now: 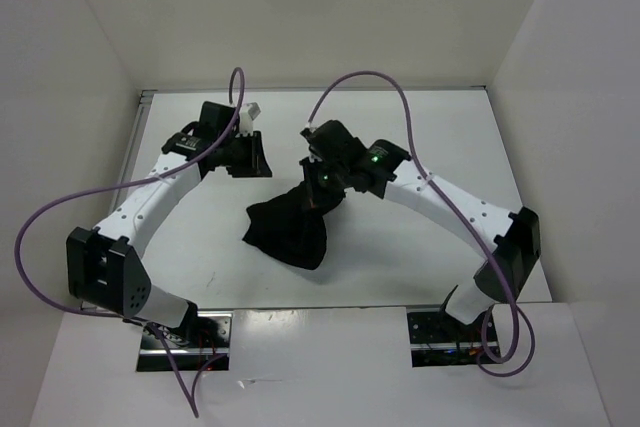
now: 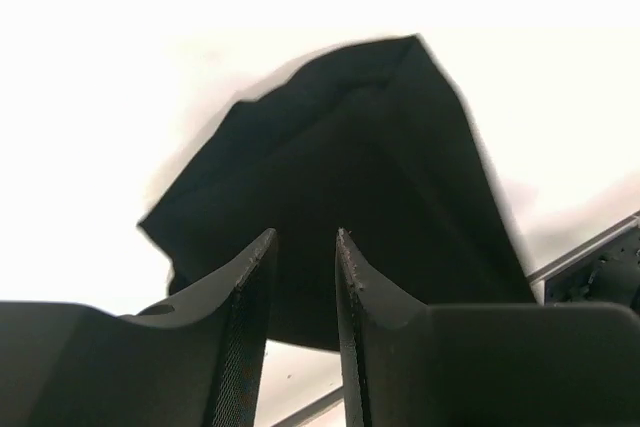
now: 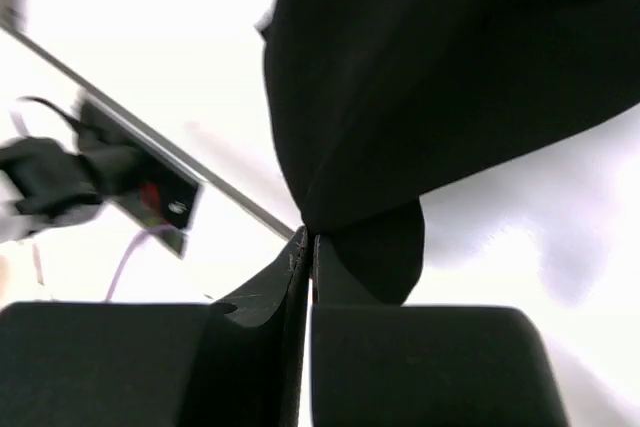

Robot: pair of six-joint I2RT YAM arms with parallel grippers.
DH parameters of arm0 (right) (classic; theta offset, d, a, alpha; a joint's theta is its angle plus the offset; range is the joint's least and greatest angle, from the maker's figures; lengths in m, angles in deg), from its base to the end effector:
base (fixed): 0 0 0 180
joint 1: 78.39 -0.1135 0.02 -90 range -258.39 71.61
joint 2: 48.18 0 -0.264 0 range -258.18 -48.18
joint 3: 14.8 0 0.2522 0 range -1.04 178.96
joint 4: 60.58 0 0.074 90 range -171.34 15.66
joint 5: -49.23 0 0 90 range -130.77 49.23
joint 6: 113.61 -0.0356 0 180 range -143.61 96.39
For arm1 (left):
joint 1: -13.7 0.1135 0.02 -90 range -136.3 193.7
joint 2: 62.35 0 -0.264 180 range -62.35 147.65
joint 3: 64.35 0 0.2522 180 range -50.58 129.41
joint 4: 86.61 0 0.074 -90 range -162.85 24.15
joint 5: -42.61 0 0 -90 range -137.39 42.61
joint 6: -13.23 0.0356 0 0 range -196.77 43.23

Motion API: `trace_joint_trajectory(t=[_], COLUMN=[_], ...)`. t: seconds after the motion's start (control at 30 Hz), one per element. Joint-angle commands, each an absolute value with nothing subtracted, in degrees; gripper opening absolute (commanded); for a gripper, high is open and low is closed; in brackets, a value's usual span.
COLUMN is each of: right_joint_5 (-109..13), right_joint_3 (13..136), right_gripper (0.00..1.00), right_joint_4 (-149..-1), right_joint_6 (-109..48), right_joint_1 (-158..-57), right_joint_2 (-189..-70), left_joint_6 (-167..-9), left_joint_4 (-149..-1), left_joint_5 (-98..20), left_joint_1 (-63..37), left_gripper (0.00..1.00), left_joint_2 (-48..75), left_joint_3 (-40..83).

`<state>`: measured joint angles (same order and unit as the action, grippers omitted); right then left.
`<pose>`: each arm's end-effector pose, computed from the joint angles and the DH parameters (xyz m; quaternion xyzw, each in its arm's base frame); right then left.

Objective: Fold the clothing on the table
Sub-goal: Flatten the skirt out

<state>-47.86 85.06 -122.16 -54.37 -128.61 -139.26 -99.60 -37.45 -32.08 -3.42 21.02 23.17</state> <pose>0.2144 0.2643 0.3289 -0.1793 0.9290 0.2513 0.2041 0.3008 -0.1025 0.3174 0.0053 0.9171 -0.2452 0.3143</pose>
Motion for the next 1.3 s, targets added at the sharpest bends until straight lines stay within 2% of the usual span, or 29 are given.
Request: trace_joint_trajectory(t=[0.0,0.17,0.27,0.37,0.43,0.63,0.7,0.73,0.8,0.83,0.93,1.1,1.27], right_joint_5=[-45.87,-45.87,-46.92,-44.65,-38.59,-37.44,-33.5,-27.3,-21.28,-18.73,-17.83,-17.83,-22.31], right_joint_3=[89.13,96.77,104.31,106.53,106.54,96.45,92.75,91.87,90.63,91.41,95.36,99.24,90.73], right_gripper=[0.0,0.0,0.0,0.0,0.0,0.0,0.07,0.14,0.36,0.42,0.47,0.54,0.54], right_joint_4=[-124.89,-119.0,-119.87,-119.87,-119.87,-112.16,-110.47,-109.68,-106.52,-105.82,-108.61,-116.25,-116.19], right_joint_6=[-55.6,-56.13,-54.99,-55.51,-57.61,-60.26,-60.26,-61.65,-62.81,-62.81,-61.41,-58.68,-59.81], right_joint_1=[-127.88,-123.22,-122.69,-122.69,-120.5,-108.12,-105.82,-103.98,-102.56,-102.04,-102.55,-109.22,-110.38], right_joint_2=[-138.0,-140.71,-142.56,-142.57,-141.87,-142.92,-145.02,-146.95,-148.28,-148.28,-148.28,-147.67,-146.27], left_joint_6=[-100.06,-100.59,-100.59,-100.59,-100.59,-100.59,-100.59,-100.59,-99.98,-99.97,-99.45,-101.38,-103.74], left_joint_4=[-36.98,-38.22,-38.22,-37.69,-37.69,-39.7,-40.76,-41.64,-43.05,-43.05,-45.5,-49.64,-51.75], left_joint_5=[-31.31,-31.31,-31.31,-32.53,-33.07,-30.0,-27.81,-27.18,-24.73,-23.76,-19.82,-19.27,-19.27], left_joint_1=[-2.29,-0.45,0.6,1.3,1.83,1.84,1.84,1.84,1.31,0.44,-1.41,-4.84,-7.3], left_gripper=[0.37,0.37,0.39,0.39,0.4,0.43,0.46,0.47,0.5,0.54,0.55,0.55,0.54], left_joint_2=[20.79,20.27,19.22,17.81,17.1,16.05,15.52,15.52,15.52,15.52,17.8,21.83,30.79], left_joint_3=[21.31,19.29,18.77,18.15,17.54,14.81,12.89,12.18,10.76,9.72,8.31,6.37,6.98])
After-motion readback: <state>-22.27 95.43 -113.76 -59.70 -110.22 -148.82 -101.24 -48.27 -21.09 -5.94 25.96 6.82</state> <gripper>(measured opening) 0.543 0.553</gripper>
